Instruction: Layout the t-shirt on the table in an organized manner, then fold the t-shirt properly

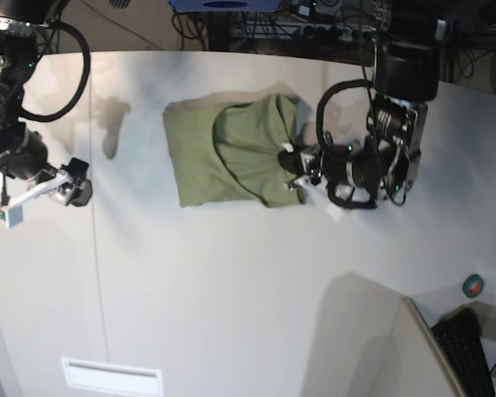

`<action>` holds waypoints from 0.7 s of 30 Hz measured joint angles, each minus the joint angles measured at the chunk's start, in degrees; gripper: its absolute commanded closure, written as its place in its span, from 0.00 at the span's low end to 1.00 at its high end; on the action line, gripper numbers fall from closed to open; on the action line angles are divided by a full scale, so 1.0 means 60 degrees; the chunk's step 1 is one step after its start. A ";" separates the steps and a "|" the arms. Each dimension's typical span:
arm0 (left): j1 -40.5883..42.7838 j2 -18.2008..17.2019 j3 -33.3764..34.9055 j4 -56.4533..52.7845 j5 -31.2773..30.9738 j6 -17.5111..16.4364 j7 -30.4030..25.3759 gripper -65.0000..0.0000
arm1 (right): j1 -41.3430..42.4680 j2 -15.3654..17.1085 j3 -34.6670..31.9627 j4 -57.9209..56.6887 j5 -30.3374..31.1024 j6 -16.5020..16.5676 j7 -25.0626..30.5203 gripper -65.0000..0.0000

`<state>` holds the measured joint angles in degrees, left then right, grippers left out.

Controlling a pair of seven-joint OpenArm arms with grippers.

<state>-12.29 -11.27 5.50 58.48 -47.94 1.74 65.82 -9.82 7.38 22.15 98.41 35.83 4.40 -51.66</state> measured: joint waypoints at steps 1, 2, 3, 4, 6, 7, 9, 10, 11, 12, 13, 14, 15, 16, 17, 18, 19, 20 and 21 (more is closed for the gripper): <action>-0.0550 -0.0273 0.0831 -0.0069 0.0273 -0.0007 0.0109 1.00 | 0.0018 -0.0011 0.0098 0.0000 0.0025 0.0000 0.0000 0.24; -0.1147 -0.0532 0.1719 -0.0095 0.0696 0.0117 -0.0025 1.00 | 0.0040 -0.0033 0.0219 -0.0004 0.0025 0.0000 -0.0011 0.24; -0.1701 -0.0736 0.2572 -0.0080 0.0929 0.0229 -0.0222 1.00 | 0.0080 -0.0055 0.0357 -0.0004 0.0022 -0.0004 -0.0062 0.24; -0.2197 -0.0874 0.3435 -0.0066 0.0922 0.0193 -0.0259 1.00 | 0.0106 -0.0058 0.0495 -0.0011 0.0022 -0.0007 -0.0069 0.24; -0.3235 -0.0965 0.5428 -0.0026 0.1209 0.0182 -0.0149 1.00 | 0.0153 -0.0044 0.0805 -0.0044 -0.0025 -0.0011 -0.0007 0.24; -0.3679 -0.0892 0.6499 -0.0026 0.1351 0.0157 -0.0193 1.00 | 0.0153 -0.0044 0.0882 -0.0109 -0.0029 -0.0044 0.0036 0.24; -0.4419 -0.0685 0.8477 0.0076 0.1719 0.0022 -0.0251 1.00 | 0.0146 -0.0029 0.0994 -0.0335 -0.0007 -0.0044 -0.0044 0.31; -0.4656 -0.0568 0.9340 0.0175 0.1887 0.0007 -0.0423 1.00 | 0.0113 -0.0029 0.1027 -0.0401 -0.0047 -0.0047 -0.0069 0.37; -0.4878 -0.0430 1.0167 0.0302 0.2251 -0.0011 -0.0707 1.00 | 0.0084 -0.0018 0.1049 -0.0437 -0.0040 -0.0051 -0.0069 0.45; -0.4998 -0.0295 1.0808 0.0390 0.2499 0.0004 -0.1086 1.00 | 0.0036 -0.0004 0.1038 -0.0448 -0.0058 -0.0055 -0.0033 0.52; -0.5100 -0.0193 1.1457 0.0448 0.2801 -0.0022 -0.1559 1.00 | -0.0025 -0.0004 0.1013 -0.0488 -0.0036 -0.0055 -0.0004 0.60; -0.5122 -0.0044 1.1970 0.0444 0.3195 -0.0015 -0.1894 1.00 | -0.0124 -0.0015 0.0947 -0.0528 -0.0025 -0.0055 0.0007 0.66; -0.5111 0.0109 1.2404 0.0419 0.3799 -0.0025 -0.2149 1.00 | -0.0208 -0.0051 0.0925 -0.0590 -0.0007 -0.0055 -0.0120 0.71; -0.5013 0.0237 1.2586 0.0408 0.4299 -0.0044 -0.2532 1.00 | -0.0317 -0.0069 0.0914 -0.0616 -0.0011 -0.0051 -0.0164 0.76; -0.4900 0.0339 1.2619 0.0404 0.4819 -0.0102 -0.2976 1.00 | -0.0444 -0.0066 0.0918 -0.0634 -0.0044 -0.0051 -0.0189 0.80; -0.4819 0.0430 1.2619 0.0408 0.5231 -0.0095 -0.3231 1.00 | -0.0561 -0.0047 0.0925 -0.0645 -0.0047 -0.0055 -0.0219 0.83; -0.4743 0.0535 1.2615 0.0404 0.5737 -0.0087 -0.3432 1.00 | -0.0659 -0.0047 0.0940 -0.0652 -0.0044 -0.0055 -0.0215 0.86; -0.4696 0.0616 1.2633 0.0401 0.6149 -0.0066 -0.3632 1.00 | -0.0739 -0.0047 0.0940 -0.0656 -0.0044 -0.0051 -0.0215 0.88; -0.4659 0.0707 1.2633 0.0397 0.6441 -0.0084 -0.3807 1.00 | -0.0816 -0.0051 0.0958 -0.0656 -0.0044 -0.0051 -0.0200 0.90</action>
<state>-40.25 -7.03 81.30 60.86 -9.30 1.23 42.98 -14.72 7.07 27.90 94.48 35.57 4.10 -52.86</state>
